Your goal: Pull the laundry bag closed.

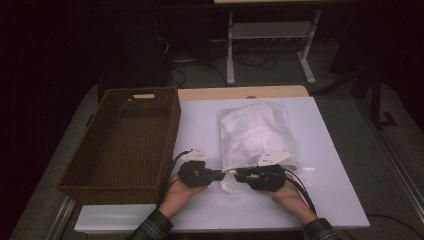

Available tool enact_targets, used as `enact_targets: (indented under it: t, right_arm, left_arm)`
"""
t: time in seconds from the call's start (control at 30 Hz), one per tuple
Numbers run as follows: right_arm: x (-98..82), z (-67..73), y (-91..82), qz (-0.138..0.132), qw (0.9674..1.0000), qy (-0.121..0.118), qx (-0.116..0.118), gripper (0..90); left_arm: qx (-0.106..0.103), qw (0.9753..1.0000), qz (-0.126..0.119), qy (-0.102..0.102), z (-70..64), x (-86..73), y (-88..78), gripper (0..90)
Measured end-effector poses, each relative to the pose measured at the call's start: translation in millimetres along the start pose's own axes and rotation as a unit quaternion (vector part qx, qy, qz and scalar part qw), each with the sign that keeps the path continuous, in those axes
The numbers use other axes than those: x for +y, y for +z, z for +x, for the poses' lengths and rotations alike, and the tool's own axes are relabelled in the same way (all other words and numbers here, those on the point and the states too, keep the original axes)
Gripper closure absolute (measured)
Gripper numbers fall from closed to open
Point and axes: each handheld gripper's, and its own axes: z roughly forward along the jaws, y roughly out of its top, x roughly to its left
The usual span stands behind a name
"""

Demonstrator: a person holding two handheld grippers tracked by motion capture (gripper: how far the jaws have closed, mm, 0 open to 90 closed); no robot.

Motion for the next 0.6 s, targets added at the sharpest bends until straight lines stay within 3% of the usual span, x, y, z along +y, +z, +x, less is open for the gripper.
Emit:
enact_targets:
  t: [0.6]
  right_arm:
    - [6.5,5.1,13.2,0.002,0.9999,-0.009,0.014,80.7]
  left_arm:
    - [0.002,1.0,0.0,0.001,-0.4,0.1,-0.2,86.4]
